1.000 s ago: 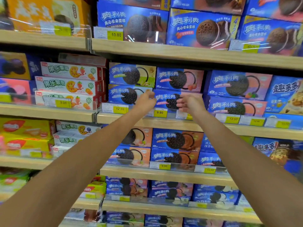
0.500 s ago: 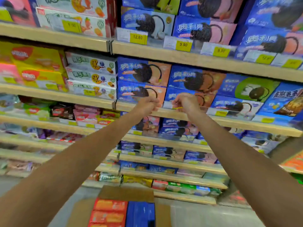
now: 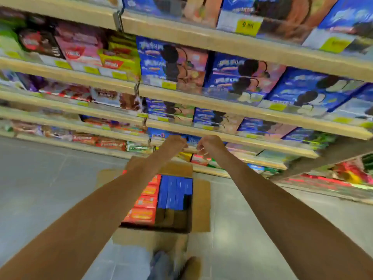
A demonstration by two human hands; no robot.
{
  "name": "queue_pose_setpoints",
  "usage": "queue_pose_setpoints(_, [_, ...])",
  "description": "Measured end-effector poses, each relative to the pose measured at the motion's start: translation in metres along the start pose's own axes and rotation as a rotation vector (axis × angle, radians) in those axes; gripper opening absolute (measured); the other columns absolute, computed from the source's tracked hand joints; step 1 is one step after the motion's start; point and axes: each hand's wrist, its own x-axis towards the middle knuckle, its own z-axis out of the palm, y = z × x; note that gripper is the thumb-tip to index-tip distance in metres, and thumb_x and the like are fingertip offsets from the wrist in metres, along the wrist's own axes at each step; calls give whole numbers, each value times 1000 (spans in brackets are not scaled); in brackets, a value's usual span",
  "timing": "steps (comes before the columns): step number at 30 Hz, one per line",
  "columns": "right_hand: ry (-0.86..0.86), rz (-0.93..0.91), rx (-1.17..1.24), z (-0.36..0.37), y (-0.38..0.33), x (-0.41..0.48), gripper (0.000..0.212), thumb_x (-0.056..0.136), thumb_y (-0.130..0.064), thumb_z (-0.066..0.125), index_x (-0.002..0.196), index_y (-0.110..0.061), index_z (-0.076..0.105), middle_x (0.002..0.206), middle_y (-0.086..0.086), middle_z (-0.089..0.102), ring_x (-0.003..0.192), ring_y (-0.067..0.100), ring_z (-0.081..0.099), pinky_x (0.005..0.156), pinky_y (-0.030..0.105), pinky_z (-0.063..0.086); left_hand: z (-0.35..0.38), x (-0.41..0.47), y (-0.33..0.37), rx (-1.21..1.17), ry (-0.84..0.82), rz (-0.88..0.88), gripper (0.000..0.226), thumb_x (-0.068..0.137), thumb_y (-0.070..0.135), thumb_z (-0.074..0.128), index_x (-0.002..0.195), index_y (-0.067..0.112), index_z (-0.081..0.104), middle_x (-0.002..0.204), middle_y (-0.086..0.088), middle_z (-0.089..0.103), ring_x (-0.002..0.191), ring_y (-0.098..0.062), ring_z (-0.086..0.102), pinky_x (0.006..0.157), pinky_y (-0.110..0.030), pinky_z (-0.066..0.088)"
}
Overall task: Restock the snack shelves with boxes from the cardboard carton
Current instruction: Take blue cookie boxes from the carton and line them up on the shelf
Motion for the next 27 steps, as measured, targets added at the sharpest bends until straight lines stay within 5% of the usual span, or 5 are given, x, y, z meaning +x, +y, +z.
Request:
queue_pose_setpoints(6, [-107,146,-26,37,135,49,13,90,-9,47,81,-9,57,75,9,56,61,18,53,60,26,42,7,59,-144,278,71,-168,31,94,6,45,66,20,44,66,1,40,59,-10,37,49,-21,30])
queue_pose_setpoints(20, [-194,389,-34,169,393,219,11,94,-6,42,92,-3,52,84,14,48,62,21,44,58,30,37,24,187,-438,311,161,-313,27,92,-6,38,90,13,58,97,-5,58,103,-23,50,75,-24,42])
queue_pose_setpoints(22, [-211,363,-81,185,410,234,25,93,-6,41,108,11,52,107,-3,25,76,35,52,70,32,25,24,200,-457,358,133,-301,37,92,-5,38,116,15,57,117,-9,59,103,-29,55,76,-29,45])
queue_pose_setpoints(23, [-212,354,-106,192,418,242,35,93,-7,42,122,11,48,138,30,33,96,44,55,101,61,33,24,207,-465,353,116,-320,46,91,-4,37,133,13,48,130,-17,54,101,-33,59,76,-33,46])
queue_pose_setpoints(27, [-207,359,-134,208,435,264,35,94,-10,40,126,3,46,131,26,48,121,41,47,104,56,39,22,222,-483,332,76,-319,54,90,-6,36,141,11,42,138,-20,48,120,-39,52,88,-43,47])
